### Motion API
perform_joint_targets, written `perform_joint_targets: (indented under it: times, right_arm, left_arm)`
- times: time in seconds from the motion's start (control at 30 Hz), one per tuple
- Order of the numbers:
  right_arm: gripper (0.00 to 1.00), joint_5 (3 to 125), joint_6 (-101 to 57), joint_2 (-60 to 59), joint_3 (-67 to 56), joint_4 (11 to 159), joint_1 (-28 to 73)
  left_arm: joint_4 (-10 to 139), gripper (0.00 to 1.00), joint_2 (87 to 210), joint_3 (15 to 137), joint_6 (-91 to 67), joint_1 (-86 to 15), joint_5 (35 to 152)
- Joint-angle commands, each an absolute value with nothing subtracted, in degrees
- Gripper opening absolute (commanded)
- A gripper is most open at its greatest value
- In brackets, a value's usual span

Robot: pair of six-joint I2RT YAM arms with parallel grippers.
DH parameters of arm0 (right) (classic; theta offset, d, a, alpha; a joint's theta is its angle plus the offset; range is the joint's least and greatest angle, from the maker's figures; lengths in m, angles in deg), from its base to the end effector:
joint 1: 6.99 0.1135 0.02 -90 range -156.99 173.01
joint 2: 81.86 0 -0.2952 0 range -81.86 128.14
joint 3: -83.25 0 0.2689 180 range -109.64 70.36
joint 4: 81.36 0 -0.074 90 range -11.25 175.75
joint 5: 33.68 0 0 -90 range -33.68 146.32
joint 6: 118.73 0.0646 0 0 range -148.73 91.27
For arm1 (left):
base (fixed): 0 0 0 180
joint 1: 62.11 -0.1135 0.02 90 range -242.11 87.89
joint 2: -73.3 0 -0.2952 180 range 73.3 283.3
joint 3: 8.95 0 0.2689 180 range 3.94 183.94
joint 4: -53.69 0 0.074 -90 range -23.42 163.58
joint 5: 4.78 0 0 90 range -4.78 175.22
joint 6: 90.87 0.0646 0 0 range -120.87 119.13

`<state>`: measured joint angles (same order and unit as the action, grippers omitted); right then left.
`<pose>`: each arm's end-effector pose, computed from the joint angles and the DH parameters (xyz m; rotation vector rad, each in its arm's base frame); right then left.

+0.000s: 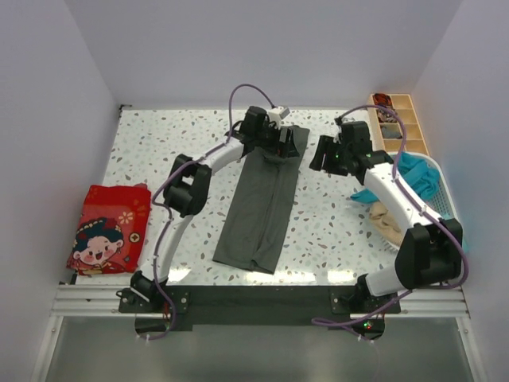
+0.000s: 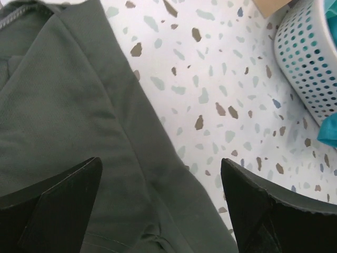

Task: Fold and stack the t-shirts
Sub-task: Rotate the tshirt 90 degrees, then grab the bottom of the folded rectangular tshirt with both arms

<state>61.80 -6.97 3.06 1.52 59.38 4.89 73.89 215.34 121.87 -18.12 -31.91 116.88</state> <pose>0.3553 0.0811 0.2992 0.1525 2.3377 0.4059 0.5245 -0.3445 0.1755 0.5928 2.1359 -1.0623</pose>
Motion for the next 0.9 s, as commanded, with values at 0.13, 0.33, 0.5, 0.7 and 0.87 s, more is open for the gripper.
perform_joint_targets:
  times: [0.13,0.33,0.5,0.7,0.87]
  right_arm:
    - [0.61,70.4,-6.3,-5.5,9.9,59.2,10.1]
    - [0.61,76.3,-6.1,-3.4,12.4,59.6,14.2]
    - [0.61,77.8,-4.6,-1.4,14.4,60.3,14.9]
    - [0.54,87.3,-3.3,2.4,15.5,64.3,16.7]
    - [0.54,87.1,-4.0,6.5,13.8,63.3,22.8]
  left_arm:
    - [72.3,1.0,225.6,129.6,-21.8,-36.8,118.1]
    - [69.6,1.0,227.9,129.5,-22.4,-40.9,115.7]
    - [69.1,1.0,226.0,129.5,-21.1,-42.8,114.3]
    - [61.9,1.0,217.5,120.9,-21.7,-42.8,115.7]
    - [61.3,1.0,212.7,118.5,-21.9,-42.5,116.8]
